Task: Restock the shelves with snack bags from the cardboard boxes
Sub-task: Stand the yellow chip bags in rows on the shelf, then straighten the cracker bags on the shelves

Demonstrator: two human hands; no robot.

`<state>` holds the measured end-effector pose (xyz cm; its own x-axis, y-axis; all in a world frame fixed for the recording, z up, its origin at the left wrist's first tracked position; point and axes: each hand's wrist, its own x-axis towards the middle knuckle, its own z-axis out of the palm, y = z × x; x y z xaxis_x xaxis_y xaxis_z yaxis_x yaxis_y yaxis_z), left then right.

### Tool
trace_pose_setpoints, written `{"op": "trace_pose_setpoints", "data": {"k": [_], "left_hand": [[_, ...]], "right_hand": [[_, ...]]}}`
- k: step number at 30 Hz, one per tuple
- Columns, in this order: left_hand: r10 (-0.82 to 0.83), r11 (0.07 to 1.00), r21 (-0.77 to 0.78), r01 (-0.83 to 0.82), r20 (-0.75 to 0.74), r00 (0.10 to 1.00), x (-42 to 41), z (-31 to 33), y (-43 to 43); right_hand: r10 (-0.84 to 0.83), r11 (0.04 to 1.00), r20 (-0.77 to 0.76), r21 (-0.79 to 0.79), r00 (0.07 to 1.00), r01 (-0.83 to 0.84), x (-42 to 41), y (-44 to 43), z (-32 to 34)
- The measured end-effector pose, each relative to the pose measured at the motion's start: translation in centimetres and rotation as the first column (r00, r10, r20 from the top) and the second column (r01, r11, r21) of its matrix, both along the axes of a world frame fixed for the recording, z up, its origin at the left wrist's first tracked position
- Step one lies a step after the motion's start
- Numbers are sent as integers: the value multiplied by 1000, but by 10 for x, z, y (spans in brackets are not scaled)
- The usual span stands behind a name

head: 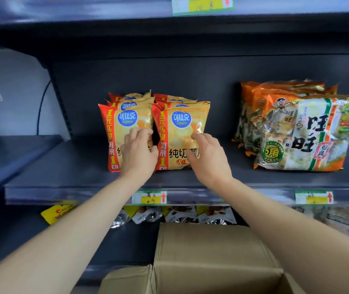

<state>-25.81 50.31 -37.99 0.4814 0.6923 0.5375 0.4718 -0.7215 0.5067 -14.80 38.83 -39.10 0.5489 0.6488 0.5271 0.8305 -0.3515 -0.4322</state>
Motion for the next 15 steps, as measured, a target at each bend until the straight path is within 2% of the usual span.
{"op": "trace_pose_setpoints", "data": {"k": [4, 7, 9, 12, 15], "left_hand": [[-129, 989, 62, 132, -54, 990, -1, 32, -30], [-228, 965, 95, 244, -153, 962, -13, 65, -48], [-297, 939, 86, 332, -280, 913, -23, 94, -54], [-364, 910, 14, 414, -452, 814, -36, 146, -62], [-386, 905, -77, 419, -565, 730, -46, 206, -72]], "right_hand": [[48, 998, 76, -40, 996, -45, -6, -15, 27], [100, 986, 104, -143, 989, -85, -7, -36, 62], [146, 947, 84, -299, 986, -115, -10, -52, 95], [200, 834, 40, -531, 979, -149, -15, -70, 152], [224, 789, 15, -589, 974, -172, -21, -79, 216]]}}
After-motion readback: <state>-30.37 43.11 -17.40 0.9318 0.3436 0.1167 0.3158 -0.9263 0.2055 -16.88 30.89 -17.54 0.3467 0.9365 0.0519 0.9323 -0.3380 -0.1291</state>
